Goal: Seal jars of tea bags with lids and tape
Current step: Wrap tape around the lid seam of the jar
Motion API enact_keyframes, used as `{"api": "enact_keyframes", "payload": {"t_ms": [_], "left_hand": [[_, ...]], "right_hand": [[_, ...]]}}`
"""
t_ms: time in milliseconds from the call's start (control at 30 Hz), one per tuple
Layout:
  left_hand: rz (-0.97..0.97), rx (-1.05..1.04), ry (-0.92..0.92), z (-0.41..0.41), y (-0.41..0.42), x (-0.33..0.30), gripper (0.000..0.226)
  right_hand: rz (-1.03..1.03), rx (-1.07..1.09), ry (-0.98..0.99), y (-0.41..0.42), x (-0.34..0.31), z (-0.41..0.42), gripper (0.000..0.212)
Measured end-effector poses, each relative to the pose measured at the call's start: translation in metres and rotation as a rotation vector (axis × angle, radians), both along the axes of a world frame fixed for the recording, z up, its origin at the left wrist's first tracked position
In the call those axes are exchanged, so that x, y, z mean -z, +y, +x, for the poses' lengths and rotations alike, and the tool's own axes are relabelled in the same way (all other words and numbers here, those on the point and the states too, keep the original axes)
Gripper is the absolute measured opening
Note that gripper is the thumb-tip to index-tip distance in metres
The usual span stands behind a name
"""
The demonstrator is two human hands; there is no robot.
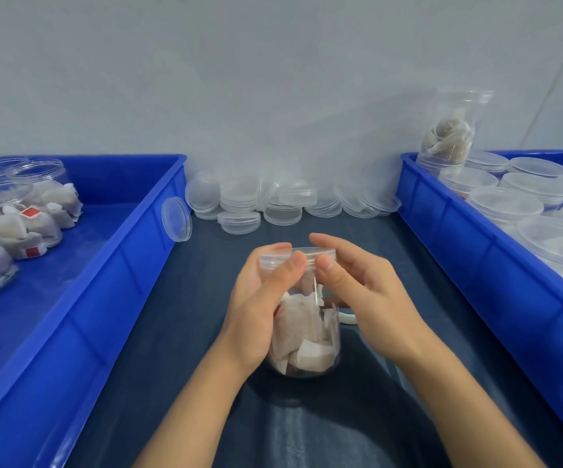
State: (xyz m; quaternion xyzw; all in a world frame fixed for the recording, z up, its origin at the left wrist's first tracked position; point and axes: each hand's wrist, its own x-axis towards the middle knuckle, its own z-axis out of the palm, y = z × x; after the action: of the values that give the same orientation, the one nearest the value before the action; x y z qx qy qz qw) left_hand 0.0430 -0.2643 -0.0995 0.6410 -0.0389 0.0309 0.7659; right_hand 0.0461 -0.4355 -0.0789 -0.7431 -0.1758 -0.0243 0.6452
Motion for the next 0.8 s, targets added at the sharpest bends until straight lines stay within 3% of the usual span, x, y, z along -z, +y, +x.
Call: {"api": "enact_keyframes", "payload": {"t_ms": [300, 500, 800], "left_hand": [[-0.022, 0.001, 0.041, 0.0015, 0.0018, 0.0018, 0.074], [-0.013, 0.034, 0.027, 0.0008, 0.0044, 0.0038, 0.073], [0.022, 0.019, 0.044, 0.0035, 0.0020, 0.0049, 0.068]], "right_hand": [[0.085, -0.052, 0.082, -0.0014, 0.0002, -0.0010, 0.044], [0.025, -0.039, 0.037, -0.0013, 0.0019, -0.0011, 0.059], [0.037, -0.030, 0.049, -0.0031, 0.0010, 0.0002, 0.052]]}}
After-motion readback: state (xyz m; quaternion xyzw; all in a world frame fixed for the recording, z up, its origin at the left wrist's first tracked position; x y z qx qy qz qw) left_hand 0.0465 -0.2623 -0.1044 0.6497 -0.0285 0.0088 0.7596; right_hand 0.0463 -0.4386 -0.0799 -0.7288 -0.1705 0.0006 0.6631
